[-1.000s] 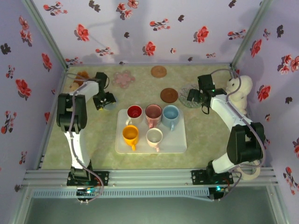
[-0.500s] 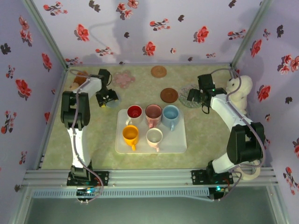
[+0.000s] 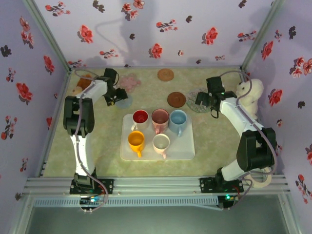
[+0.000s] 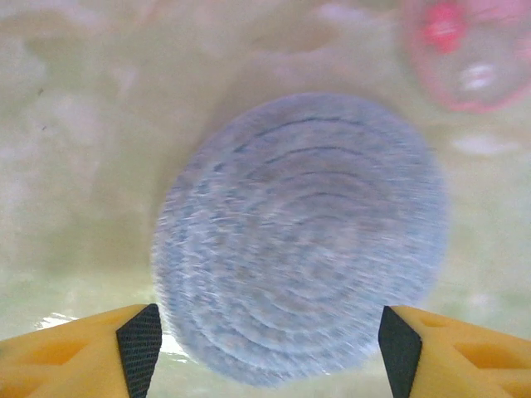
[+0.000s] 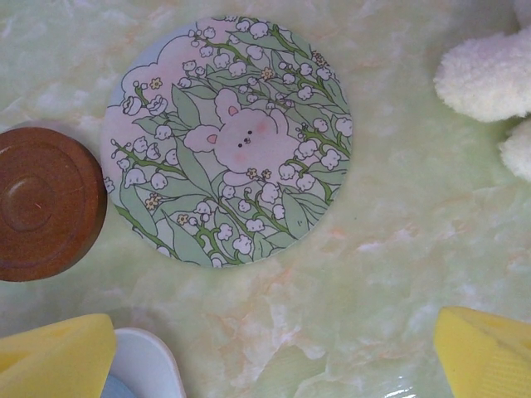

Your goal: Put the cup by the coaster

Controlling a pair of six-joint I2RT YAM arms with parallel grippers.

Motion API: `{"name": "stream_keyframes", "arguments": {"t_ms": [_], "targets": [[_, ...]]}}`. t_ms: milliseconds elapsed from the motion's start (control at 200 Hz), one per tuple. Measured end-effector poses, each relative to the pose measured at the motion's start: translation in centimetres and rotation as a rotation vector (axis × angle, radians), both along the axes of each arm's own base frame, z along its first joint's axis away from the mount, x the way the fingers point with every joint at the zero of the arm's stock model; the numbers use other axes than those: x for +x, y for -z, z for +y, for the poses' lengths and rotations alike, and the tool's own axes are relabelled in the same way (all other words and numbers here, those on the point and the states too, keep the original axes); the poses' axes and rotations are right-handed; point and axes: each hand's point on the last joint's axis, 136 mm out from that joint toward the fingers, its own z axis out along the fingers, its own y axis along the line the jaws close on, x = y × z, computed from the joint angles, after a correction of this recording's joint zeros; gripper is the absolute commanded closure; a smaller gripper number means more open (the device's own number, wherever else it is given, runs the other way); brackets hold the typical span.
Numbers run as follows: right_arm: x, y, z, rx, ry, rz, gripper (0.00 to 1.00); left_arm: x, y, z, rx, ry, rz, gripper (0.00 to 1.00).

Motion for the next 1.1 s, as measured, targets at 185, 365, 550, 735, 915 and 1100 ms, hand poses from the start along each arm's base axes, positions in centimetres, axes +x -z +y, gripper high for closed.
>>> {"name": "stream_keyframes", "arguments": {"t_ms": [185,365,550,735,915,1100], "targets": [[0.1,0.6,0.2,0.004,-0.004,0.016,0.01,1.9,-5.4,-0.9,-0.032,0.030,-0.138,0.21],[0.1,0.6,0.3,0.010,-0.008,0.019,0.01,3.1,-7.0,-1.2,-0.039,0.052,-0.194,0.23],[0.1,0.6,0.3,0.013,-0.010,0.019,0.01,3.2,-6.9,-1.2,-0.026,0.069,-0.198,0.26],[0.1,0.6,0.4,0.013,-0.010,0.019,0.01,4.0,-5.1,-0.1,0.056,0.088,-0.179,0.27],[0.1,0.6,0.4,0.016,-0.012,0.020,0.01,4.0,-2.2,1.1,0.117,0.095,-0.119,0.29],[0.2,0.5,0.4,0.015,-0.012,0.023,0.01,3.6,-0.2,2.0,0.147,0.099,-0.070,0.36]]}}
